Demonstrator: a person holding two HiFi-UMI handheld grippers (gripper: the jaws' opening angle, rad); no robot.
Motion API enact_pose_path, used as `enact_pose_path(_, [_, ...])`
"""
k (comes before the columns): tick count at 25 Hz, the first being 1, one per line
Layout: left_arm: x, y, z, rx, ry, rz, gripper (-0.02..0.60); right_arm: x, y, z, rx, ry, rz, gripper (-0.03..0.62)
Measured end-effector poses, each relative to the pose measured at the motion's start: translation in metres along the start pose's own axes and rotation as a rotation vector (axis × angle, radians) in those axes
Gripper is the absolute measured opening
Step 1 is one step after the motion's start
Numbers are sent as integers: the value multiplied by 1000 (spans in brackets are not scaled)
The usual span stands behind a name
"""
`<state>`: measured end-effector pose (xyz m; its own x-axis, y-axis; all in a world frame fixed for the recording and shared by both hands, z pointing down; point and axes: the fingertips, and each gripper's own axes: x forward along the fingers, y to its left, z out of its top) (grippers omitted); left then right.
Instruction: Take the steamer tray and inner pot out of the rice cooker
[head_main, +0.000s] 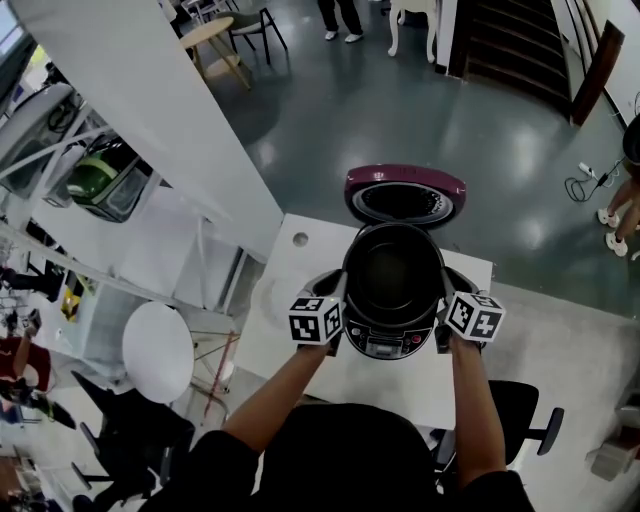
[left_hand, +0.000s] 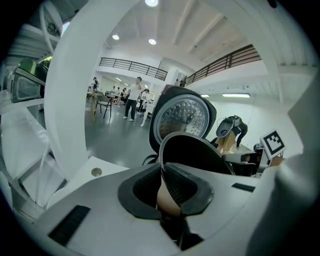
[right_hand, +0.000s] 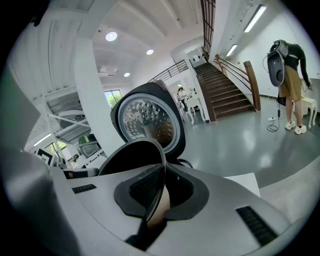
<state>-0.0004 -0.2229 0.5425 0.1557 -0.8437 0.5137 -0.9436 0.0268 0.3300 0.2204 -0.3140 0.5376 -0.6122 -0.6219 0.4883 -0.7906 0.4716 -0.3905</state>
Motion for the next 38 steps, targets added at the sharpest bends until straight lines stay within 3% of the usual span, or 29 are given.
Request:
enact_pose_path(10, [-52, -19, 31, 37, -105, 30, 26, -32, 26, 17, 6, -68, 72, 17])
enact_pose_path(15, [-82, -22, 34, 36, -143, 84, 26, -47, 48, 27, -38, -95, 123, 17])
enact_pose_path(22, [-129, 3, 30, 7, -209, 190, 28, -49, 102, 35, -81, -110, 206, 15])
enact_pose_path(26, [-147, 24, 37, -8, -246, 213, 28, -45, 131, 33, -158, -114, 202, 17])
enact_pose_path(38, [-183, 120, 58, -37, -269, 227, 26, 6, 219, 17, -133, -82, 222, 17])
